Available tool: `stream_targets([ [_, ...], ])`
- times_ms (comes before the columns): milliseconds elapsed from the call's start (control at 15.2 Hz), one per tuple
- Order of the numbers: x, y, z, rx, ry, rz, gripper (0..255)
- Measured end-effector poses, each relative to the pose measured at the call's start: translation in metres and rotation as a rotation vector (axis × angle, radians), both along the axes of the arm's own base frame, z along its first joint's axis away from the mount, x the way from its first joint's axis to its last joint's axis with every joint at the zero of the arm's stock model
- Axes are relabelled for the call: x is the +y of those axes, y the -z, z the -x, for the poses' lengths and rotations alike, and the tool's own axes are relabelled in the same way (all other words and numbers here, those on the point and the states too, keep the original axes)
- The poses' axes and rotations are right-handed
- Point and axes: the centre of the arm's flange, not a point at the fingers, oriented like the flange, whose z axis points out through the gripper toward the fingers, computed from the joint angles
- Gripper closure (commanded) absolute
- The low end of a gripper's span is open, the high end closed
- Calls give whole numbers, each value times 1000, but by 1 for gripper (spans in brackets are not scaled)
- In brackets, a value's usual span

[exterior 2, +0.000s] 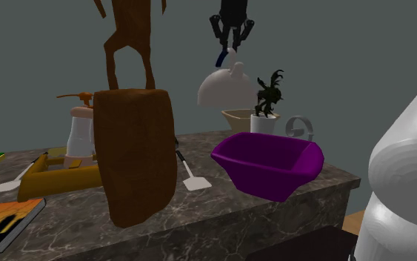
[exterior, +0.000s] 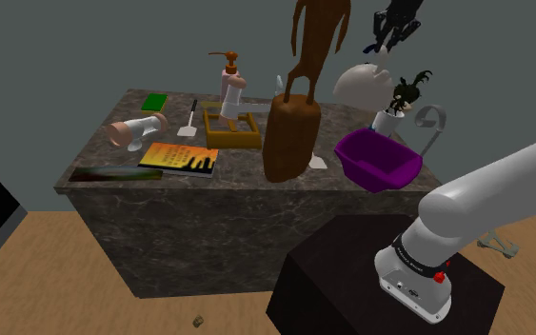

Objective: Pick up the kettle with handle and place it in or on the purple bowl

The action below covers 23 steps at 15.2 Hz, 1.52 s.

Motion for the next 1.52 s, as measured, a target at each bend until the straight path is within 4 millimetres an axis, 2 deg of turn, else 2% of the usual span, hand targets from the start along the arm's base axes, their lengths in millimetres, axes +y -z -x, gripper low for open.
stream_targets([
  [1056, 101, -65, 170, -2, 0, 1, 255],
  [1188, 111, -68, 183, -2, 0, 1, 255],
  [1518, 113, -45, 190, 0, 0, 0, 255],
])
